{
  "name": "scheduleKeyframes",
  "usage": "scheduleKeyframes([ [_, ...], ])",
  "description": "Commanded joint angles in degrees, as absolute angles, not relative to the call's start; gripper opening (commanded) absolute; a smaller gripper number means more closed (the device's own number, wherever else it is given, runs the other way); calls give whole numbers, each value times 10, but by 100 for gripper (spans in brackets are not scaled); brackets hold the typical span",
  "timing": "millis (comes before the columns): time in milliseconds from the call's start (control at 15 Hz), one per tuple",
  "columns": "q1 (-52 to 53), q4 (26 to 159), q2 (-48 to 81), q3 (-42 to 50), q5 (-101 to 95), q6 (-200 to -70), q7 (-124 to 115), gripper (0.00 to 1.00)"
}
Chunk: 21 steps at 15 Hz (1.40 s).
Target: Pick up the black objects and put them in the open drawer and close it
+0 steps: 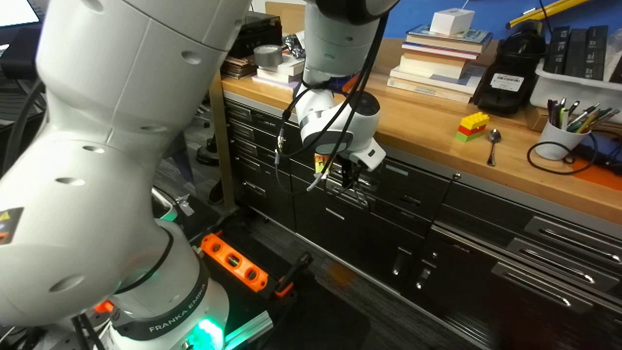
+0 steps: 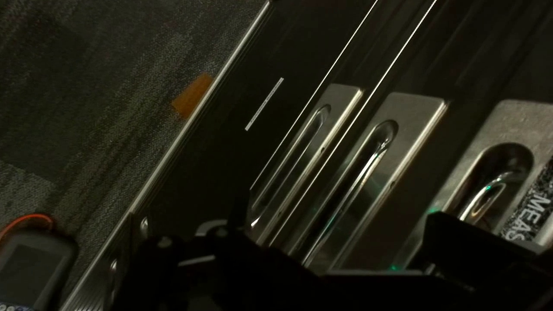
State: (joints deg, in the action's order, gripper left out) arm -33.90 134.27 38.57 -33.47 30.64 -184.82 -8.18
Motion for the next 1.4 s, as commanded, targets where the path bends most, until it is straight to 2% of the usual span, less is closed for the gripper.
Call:
scheduleKeyframes([
  [0, -318, 1356, 387, -320, 305, -1864, -80, 100],
  [267, -245, 1423, 249, -236, 263, -1742, -121, 100],
  [467, -127, 1450, 172, -108, 222, -1644, -135, 100],
  [733, -17, 1478, 48, 19, 49, -1502, -180, 100],
  [933, -8, 1462, -41, 22, -46, -1365, -173, 100],
  [1333, -13, 1451, -217, -2, -44, -1117, -106, 100],
])
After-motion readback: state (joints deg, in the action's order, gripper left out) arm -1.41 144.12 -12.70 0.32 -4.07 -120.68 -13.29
